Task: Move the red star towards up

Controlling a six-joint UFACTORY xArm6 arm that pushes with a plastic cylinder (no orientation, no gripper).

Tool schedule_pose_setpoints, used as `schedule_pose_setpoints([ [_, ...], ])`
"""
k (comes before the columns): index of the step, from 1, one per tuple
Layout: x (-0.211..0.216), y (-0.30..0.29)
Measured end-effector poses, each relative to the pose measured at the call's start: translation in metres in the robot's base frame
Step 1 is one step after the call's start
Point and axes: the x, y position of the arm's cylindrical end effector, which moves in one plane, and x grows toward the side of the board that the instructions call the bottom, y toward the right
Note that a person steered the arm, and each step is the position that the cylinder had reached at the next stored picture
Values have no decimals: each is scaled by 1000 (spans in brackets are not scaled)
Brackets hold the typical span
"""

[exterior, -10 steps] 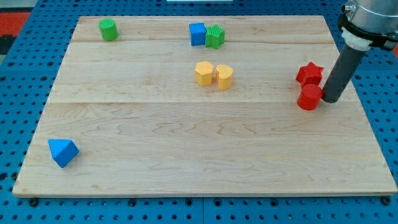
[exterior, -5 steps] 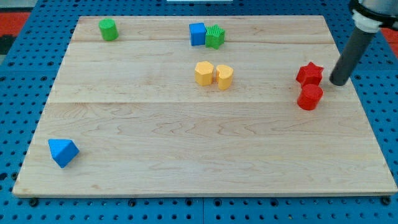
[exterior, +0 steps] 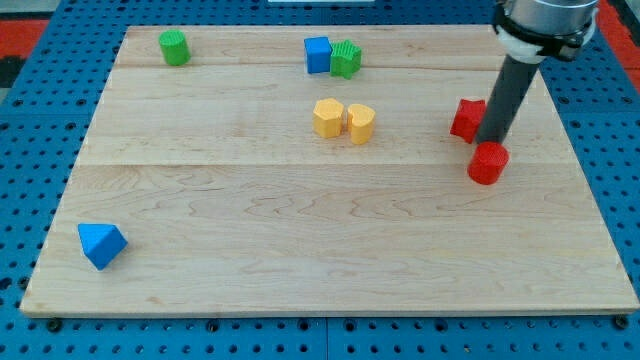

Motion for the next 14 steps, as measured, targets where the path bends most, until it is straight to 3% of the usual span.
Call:
schedule_pose_setpoints([
  [4,-12,-51],
  [14,-28,-2],
])
